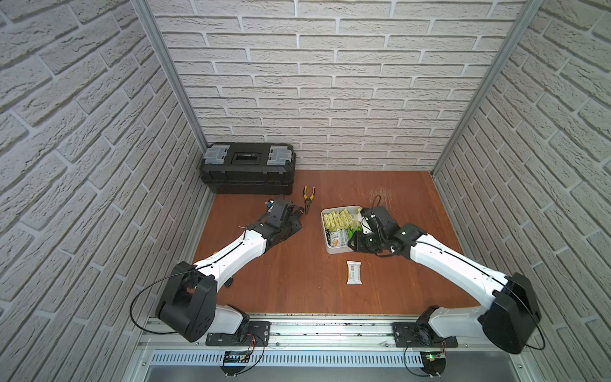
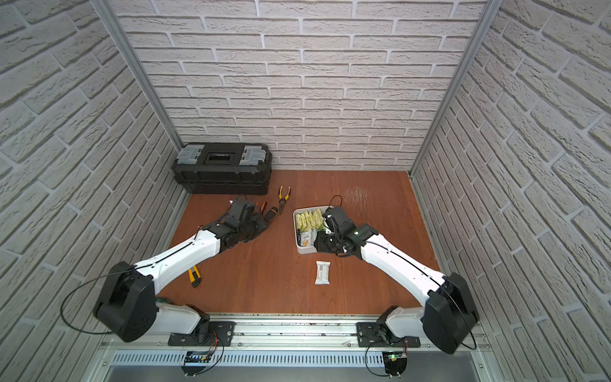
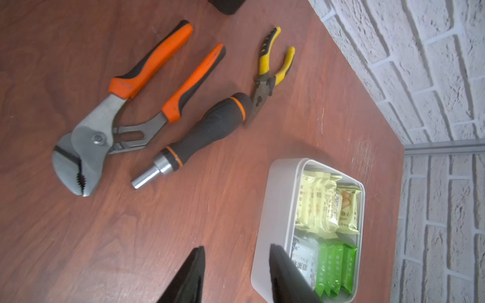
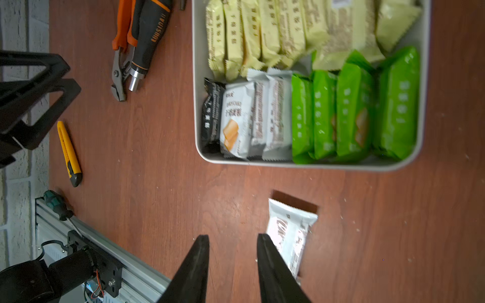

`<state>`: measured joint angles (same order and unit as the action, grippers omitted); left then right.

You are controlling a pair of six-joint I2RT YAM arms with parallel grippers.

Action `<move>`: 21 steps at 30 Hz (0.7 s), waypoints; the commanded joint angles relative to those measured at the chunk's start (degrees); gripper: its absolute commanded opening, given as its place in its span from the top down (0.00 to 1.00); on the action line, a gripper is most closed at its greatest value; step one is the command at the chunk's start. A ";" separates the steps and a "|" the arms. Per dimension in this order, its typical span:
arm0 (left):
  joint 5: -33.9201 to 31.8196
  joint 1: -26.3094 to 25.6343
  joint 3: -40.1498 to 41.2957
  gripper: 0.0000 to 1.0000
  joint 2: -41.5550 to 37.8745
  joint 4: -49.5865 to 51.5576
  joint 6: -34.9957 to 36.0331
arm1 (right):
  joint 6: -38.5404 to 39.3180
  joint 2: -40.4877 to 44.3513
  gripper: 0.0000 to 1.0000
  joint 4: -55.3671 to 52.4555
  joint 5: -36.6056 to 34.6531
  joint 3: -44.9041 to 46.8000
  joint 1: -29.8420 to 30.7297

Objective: Take the cookies out of the storage box
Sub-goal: Place the cookie at the center of the board, then pick up the cookie from the storage box.

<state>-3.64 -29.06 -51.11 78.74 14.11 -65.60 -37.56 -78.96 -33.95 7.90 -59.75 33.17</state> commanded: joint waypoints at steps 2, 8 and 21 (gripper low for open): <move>-0.87 1.28 3.11 0.54 -4.17 -1.86 -2.05 | 2.74 -8.45 0.68 1.02 2.64 -8.21 0.23; -1.18 1.32 5.93 0.54 -7.43 -1.47 -3.37 | 2.53 -18.89 0.70 -0.49 2.81 -17.16 0.23; -0.85 1.31 8.68 0.54 -10.12 -1.63 -4.91 | 0.61 -31.02 0.75 -2.24 0.36 -26.50 0.25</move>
<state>-4.05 -28.01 -43.29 69.69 13.80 -69.89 -36.64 -110.00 -34.76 9.93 -84.84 33.17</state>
